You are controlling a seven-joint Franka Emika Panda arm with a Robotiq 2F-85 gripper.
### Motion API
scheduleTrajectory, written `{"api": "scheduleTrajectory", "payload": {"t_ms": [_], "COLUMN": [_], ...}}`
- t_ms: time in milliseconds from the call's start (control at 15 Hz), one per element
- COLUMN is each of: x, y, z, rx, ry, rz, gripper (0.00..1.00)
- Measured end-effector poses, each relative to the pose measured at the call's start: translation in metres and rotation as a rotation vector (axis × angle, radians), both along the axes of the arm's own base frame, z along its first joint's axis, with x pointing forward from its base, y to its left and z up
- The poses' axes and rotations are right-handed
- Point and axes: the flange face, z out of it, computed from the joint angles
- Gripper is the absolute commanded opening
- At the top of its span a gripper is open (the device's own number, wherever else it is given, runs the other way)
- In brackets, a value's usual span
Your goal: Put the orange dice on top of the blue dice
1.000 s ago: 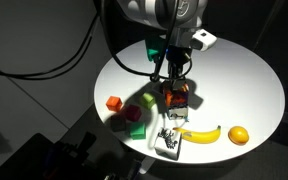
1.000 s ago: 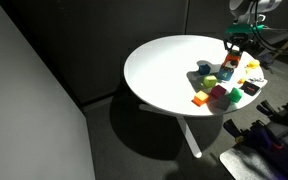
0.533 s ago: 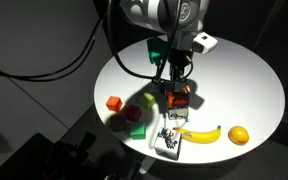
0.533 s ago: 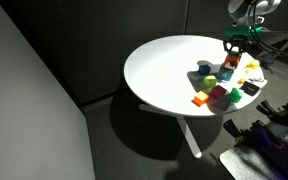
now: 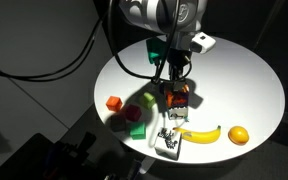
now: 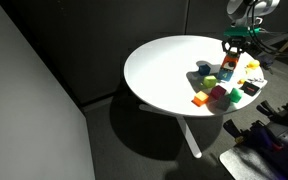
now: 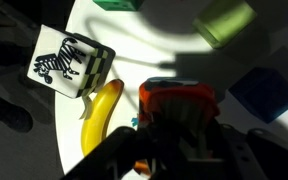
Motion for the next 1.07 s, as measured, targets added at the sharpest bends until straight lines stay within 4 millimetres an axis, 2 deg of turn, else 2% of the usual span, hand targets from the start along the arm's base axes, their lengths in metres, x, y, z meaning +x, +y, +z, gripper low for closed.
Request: {"api": "scheduleTrajectory", "payload": {"t_ms": [667,733,800,933,1067], "x": [0.000,0.000,0.000,0.000,0.000], "y": [0.005,0.005,0.005,0.005,0.005], "z": [-0.011,-0.011,-0.011,-0.011,-0.011], "rx": [-0.001,-0.001,-0.001,-0.001,-0.001], "ry": [0.010,0.010,0.009,0.009,0.010], "rz": [0.008,0.008,0.008,0.008,0.008], "gripper": [0.15,0.23,0.65,0.65,0.79]}}
